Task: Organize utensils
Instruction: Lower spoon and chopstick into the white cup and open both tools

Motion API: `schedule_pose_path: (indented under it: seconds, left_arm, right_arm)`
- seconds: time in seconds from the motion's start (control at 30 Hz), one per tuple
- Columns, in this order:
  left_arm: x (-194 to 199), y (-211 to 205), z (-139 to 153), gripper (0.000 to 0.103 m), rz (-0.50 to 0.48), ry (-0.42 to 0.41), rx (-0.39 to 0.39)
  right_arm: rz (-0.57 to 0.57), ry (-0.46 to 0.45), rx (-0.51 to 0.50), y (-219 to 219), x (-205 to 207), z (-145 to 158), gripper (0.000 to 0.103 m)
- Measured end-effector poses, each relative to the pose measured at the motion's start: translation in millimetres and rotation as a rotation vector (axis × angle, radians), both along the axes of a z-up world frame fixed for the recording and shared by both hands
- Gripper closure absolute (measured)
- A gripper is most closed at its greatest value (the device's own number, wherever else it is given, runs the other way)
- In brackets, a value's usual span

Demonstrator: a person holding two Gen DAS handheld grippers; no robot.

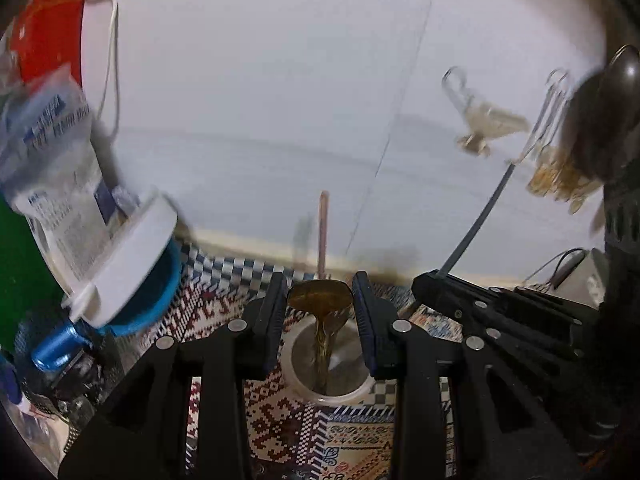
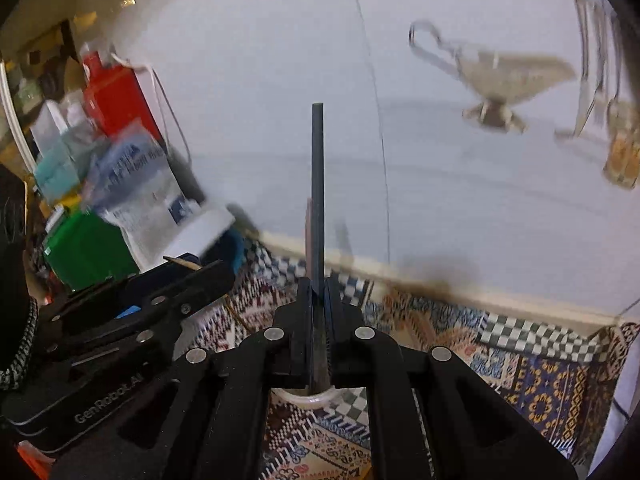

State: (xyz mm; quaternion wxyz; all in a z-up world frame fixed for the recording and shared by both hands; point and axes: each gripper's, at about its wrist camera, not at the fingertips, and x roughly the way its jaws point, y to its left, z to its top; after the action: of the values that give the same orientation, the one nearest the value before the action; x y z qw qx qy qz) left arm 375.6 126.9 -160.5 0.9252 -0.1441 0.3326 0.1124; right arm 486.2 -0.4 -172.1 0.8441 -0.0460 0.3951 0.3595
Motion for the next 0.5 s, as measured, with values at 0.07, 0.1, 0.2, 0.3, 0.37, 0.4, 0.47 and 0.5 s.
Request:
schedule_pose_path:
  seconds: [0.07,0.1,0.2,0.3,0.37,0.4,0.47,0.5]
  left_arm:
    - [3.4,2.9,-11.4,0.071,0.006,0.028,-0.006]
    - [4.5,4.1,-15.6,0.071,0.008,0.039,-0.009]
    - [8.1,6.8,-26.7,0.071,0.014,0.072,-0.010]
    - [10.1,11.2,-35.5,0.070,0.020,0.099,-0.027]
    - [11.4,14.0,-38.9,0.070,0.021,0.107,-0.035]
    - [11.5,15.0,-38.8,0.070,0.020,0.107,-0.039]
    - [12.1,16.0,-38.4,0.070,0.016,0.112,-0.041]
    - [13.7,17.1,-39.2,0.070,0.016,0.114,-0.040]
  right_arm:
    - [0.004,0.021,-0.020,3.2,2.4,-9.6,0.098]
    - [0.006,0.032,-0.029,4.3,3.6,-13.8,0.098]
    - [0.011,0.055,-0.055,6.2,5.3,-25.8,0.098]
    - [0.012,0.073,-0.075,8.6,7.5,-34.1,0.098]
    - [0.014,0.087,-0.084,10.6,8.5,-38.3,0.098]
    - [0.013,0.089,-0.087,11.0,8.5,-39.9,0.098]
    - [0.011,0.091,-0.091,10.3,8.8,-40.2,0.097]
    - [0.012,0.093,-0.093,11.6,9.6,-40.8,0.097]
